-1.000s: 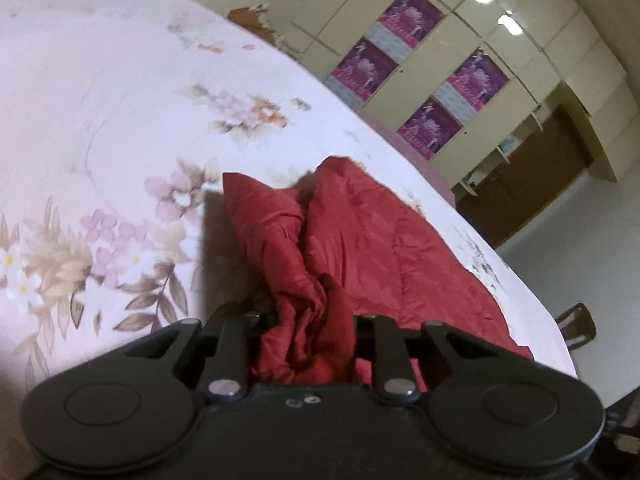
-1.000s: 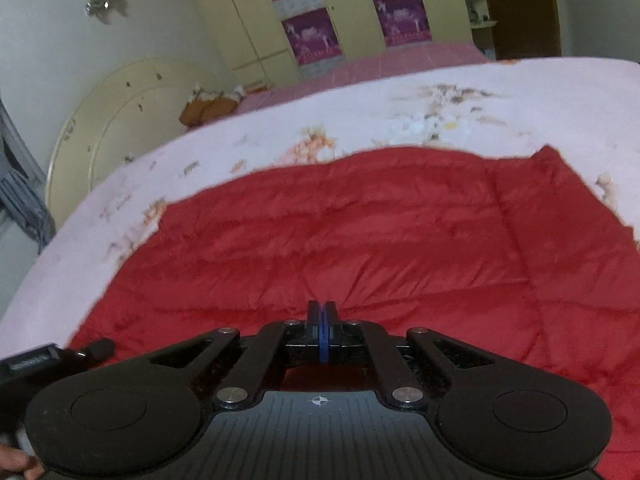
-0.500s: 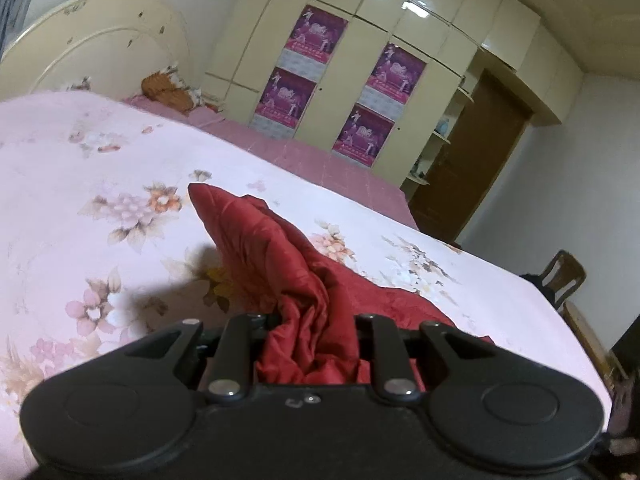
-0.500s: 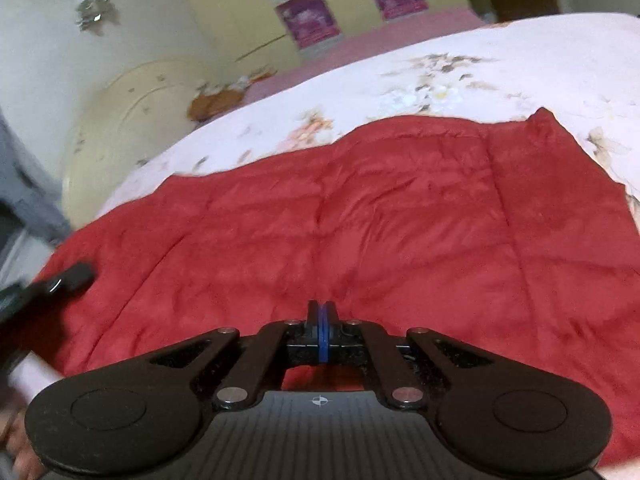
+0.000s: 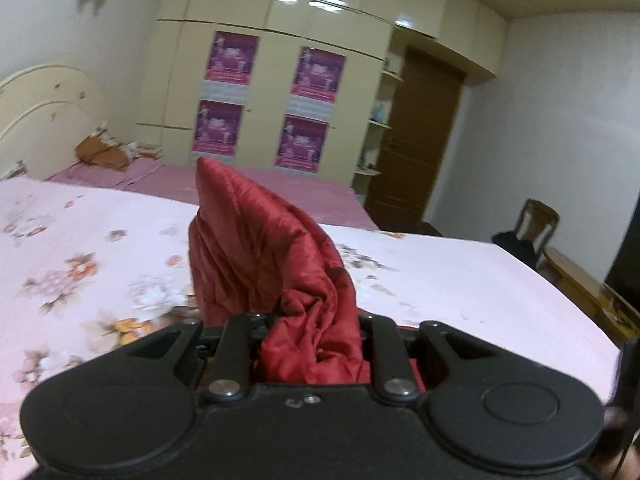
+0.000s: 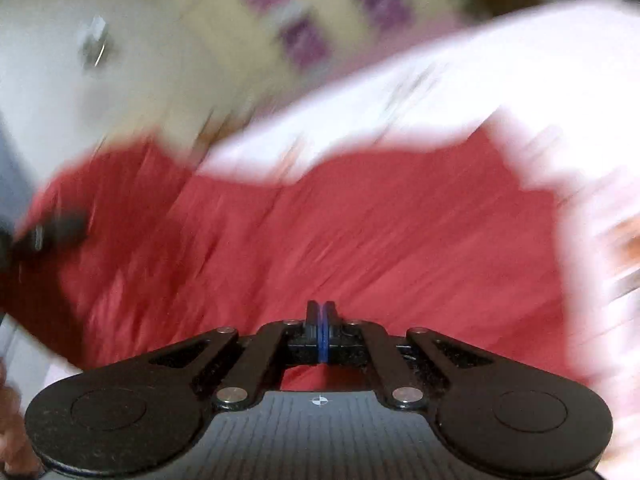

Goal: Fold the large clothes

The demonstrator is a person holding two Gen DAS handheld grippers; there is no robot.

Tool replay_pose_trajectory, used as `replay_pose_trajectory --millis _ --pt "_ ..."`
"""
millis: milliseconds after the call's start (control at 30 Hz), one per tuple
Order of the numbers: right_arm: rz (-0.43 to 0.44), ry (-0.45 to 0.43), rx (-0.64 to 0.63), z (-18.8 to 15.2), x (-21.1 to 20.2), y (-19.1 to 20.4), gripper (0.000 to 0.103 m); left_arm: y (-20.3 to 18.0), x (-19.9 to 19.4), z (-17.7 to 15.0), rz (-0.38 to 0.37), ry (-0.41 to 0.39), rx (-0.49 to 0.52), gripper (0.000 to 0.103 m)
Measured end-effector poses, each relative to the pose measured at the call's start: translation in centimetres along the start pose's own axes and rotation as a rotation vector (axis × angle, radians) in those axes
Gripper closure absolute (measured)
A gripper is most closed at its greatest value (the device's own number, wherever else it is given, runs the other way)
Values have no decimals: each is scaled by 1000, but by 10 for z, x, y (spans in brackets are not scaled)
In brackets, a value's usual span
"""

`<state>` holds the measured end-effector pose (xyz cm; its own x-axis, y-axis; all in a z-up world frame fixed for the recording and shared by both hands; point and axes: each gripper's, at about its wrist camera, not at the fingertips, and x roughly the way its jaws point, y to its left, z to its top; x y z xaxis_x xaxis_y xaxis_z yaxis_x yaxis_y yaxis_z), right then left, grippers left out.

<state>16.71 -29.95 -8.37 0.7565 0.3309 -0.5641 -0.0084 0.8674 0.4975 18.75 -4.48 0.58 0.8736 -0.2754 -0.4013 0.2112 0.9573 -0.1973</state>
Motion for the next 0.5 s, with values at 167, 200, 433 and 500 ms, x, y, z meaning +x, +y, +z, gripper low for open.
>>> replay_pose_trajectory --millis 167,200,433,500 --pt "-113 69 76 21 5 -61 103 -42 21 -5 -61 34 62 83" --pt "-93 96 75 19 10 -64 103 -49 27 -7 -73 47 73 83" --pt "-41 152 121 7 7 -81 103 -111 79 -34 -165 179 171 83" --pt "-26 169 129 9 9 -83 103 -125 99 -50 -183 241 197 83"
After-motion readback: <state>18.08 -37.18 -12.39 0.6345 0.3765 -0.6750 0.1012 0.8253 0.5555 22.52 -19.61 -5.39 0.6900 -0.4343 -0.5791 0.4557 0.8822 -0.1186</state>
